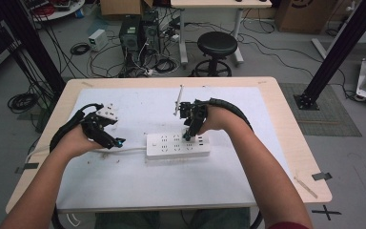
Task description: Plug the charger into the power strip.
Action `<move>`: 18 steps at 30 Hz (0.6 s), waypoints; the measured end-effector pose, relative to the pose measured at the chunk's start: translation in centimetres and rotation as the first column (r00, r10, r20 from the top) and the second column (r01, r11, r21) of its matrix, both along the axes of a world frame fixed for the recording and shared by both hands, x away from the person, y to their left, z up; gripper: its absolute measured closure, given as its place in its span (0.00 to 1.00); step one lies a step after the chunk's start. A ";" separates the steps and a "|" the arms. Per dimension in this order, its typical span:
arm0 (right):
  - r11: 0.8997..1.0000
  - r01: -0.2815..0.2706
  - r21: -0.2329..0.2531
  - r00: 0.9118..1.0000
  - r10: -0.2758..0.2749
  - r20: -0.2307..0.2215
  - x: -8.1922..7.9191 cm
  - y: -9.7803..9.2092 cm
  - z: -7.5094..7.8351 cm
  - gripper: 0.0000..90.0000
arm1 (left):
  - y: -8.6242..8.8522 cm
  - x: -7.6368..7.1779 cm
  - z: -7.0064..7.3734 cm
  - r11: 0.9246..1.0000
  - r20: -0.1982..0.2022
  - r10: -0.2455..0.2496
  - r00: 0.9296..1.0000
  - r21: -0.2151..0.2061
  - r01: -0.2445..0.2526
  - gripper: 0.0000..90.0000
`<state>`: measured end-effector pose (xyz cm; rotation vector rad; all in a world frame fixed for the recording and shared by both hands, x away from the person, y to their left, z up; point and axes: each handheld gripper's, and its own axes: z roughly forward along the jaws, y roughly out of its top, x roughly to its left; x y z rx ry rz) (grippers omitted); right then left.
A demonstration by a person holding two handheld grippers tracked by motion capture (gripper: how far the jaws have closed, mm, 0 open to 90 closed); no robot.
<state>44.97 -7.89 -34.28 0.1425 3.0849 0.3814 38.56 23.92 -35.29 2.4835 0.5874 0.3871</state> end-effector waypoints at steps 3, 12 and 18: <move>0.999 0.023 0.046 1.000 -0.024 0.008 -0.4 -0.8 0.4 0.38 | 0.0 0.0 0.1 1.000 0.002 -0.004 1.000 -0.001 0.004 0.19; 0.966 0.091 0.244 0.995 -0.097 0.016 -1.6 -3.6 2.0 0.31 | 0.1 0.0 0.3 1.000 0.012 -0.011 1.000 -0.020 0.012 0.19; 0.946 0.105 0.308 0.992 -0.121 0.032 -2.8 -4.7 2.4 0.28 | 0.1 0.0 0.4 0.999 0.022 -0.023 0.999 -0.026 0.023 0.19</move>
